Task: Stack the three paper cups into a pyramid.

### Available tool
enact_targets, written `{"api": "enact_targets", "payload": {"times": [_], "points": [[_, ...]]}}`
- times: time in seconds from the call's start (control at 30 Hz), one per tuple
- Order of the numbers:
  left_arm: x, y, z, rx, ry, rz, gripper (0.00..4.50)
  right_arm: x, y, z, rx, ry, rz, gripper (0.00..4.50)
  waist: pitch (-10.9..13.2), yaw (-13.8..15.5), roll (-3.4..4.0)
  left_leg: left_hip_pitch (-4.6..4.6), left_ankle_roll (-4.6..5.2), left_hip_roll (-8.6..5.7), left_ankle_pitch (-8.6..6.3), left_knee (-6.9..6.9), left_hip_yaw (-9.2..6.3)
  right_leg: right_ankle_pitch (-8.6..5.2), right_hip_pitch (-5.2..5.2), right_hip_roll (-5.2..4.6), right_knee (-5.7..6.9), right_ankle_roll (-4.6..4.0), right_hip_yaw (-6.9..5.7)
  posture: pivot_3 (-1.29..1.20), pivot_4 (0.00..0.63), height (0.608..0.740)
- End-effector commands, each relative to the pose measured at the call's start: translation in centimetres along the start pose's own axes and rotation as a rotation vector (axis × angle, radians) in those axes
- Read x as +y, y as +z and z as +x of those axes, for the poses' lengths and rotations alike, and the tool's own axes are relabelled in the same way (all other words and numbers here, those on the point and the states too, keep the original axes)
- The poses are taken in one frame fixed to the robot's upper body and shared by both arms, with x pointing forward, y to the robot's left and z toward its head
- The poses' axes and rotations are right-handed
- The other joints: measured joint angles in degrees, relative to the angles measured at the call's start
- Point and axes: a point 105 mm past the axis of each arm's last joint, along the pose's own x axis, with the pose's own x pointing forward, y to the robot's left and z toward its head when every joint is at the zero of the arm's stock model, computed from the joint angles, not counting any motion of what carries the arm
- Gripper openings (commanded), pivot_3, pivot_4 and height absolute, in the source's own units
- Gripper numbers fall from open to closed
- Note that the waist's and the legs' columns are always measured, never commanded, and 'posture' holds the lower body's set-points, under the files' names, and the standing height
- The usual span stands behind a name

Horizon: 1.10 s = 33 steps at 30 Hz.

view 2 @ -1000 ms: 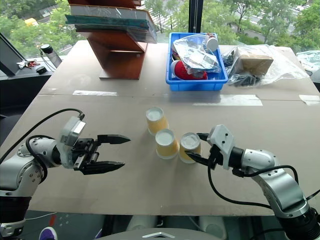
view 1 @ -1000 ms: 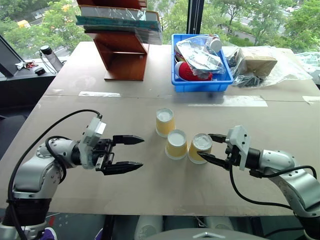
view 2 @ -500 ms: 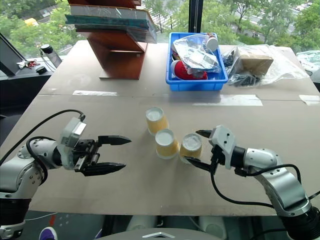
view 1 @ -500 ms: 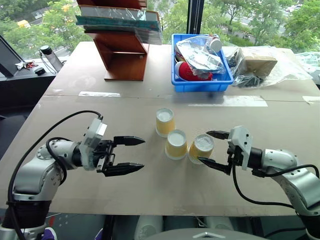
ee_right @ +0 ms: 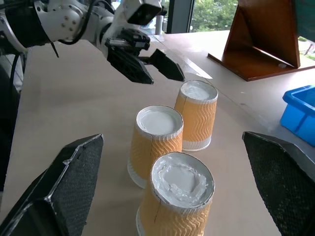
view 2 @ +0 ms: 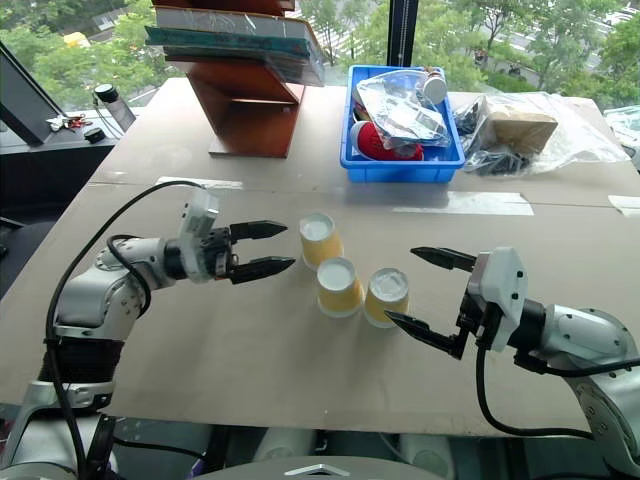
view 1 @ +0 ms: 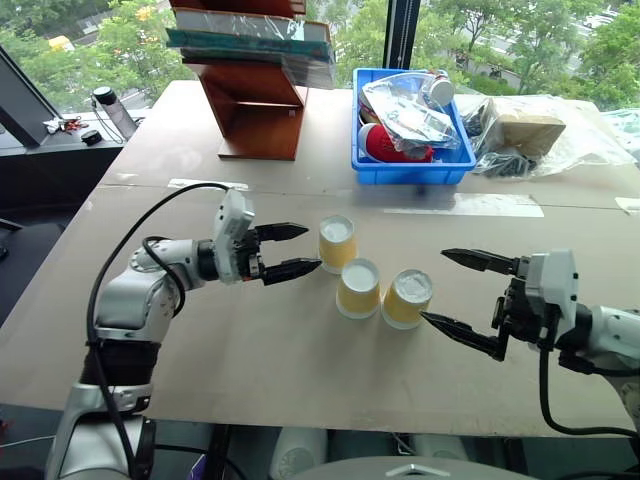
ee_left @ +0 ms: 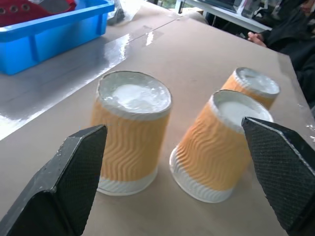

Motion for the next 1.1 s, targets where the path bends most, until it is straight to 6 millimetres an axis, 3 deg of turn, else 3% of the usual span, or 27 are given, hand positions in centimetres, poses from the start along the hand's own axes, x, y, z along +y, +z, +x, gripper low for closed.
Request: {"api": "enact_targets", "payload": {"times": [0.03, 0.43, 0.57, 0.63, 0.73, 0.83, 0.9, 0.97, 1.1], "points": [[1.1, 0.3, 0.7, 0.013, 0.028, 0.058, 4.50, 0.7, 1.2, -0.7, -0.011, -0.016, -0.027, 4.47, 0.00, -0.11, 0.00, 0.00, 0.00, 0.00, 0.00, 0.00, -0.03, 0.00, 0.00, 0.01, 0.00, 0.00, 0.01, 0.00, 0.150, 0.740], [2.4, 0.1, 3.5, 0.007, -0.002, 0.113, 4.50, 1.5, 1.9, -1.4, -0.012, -0.091, -0.017, 4.47, 0.00, 0.10, -0.01, -0.02, 0.00, -0.02, 0.00, 0.03, -0.06, 0.00, 0.01, 0.03, 0.00, 0.00, 0.00, 0.00, 0.150, 0.740], [2.3, 0.2, 3.8, -0.011, -0.024, 0.117, 2.78, 1.5, 1.9, -1.5, -0.007, -0.111, -0.012, 4.50, 0.00, 0.02, -0.01, -0.02, 0.00, -0.02, 0.00, 0.03, -0.07, 0.00, 0.01, 0.03, 0.01, 0.00, -0.01, 0.00, 0.150, 0.740], [2.3, 0.4, 3.5, -0.019, -0.041, 0.113, 2.58, 1.6, 1.7, -1.7, 0.000, -0.124, -0.006, 4.50, -0.01, 0.03, -0.01, -0.01, 0.00, -0.02, 0.00, 0.03, -0.07, 0.00, 0.01, 0.03, 0.01, 0.00, 0.00, 0.00, 0.150, 0.740], [2.4, 1.6, 2.9, -0.033, -0.055, 0.128, 2.58, 1.6, 1.7, -1.8, 0.002, -0.142, -0.005, 4.50, 0.00, 0.04, -0.01, -0.02, 0.00, -0.02, 0.00, 0.03, -0.09, 0.00, 0.01, 0.03, 0.01, 0.00, -0.01, 0.00, 0.150, 0.740], [1.9, 5.1, 3.2, -0.087, -0.109, 0.144, 2.58, 1.4, 1.6, -2.0, 0.008, -0.158, -0.013, 4.50, 0.02, 0.17, -0.06, -0.04, 0.00, -0.02, 0.00, 0.05, -0.11, 0.00, 0.01, 0.04, 0.01, 0.00, -0.03, 0.00, 0.150, 0.740], [0.0, 8.1, 3.6, -0.143, -0.223, 0.148, 2.58, 1.3, 1.5, -2.2, 0.013, -0.168, -0.013, 4.50, 0.05, 0.21, -0.10, -0.11, 0.00, -0.02, 0.00, 0.09, -0.16, 0.00, 0.01, 0.03, 0.02, 0.01, -0.09, 0.00, 0.150, 0.740], [-1.8, 9.8, 3.5, -0.162, -0.320, 0.138, 2.58, 1.2, 1.4, -2.3, 0.015, -0.177, -0.015, 4.50, 0.05, 0.13, -0.10, -0.16, 0.00, -0.03, 0.00, 0.12, -0.18, 0.00, 0.02, 0.02, -0.01, 0.02, -0.10, 0.00, 0.150, 0.740], [-3.4, 11.1, 3.4, -0.149, -0.393, 0.119, 2.58, 1.2, 1.5, -2.5, 0.015, -0.187, -0.016, 4.50, 0.04, -0.30, -0.08, -0.06, -0.01, -0.06, 0.00, 0.10, -0.28, 0.00, 0.02, 0.07, -0.01, 0.03, 0.05, 0.00, 0.150, 0.740]]}}
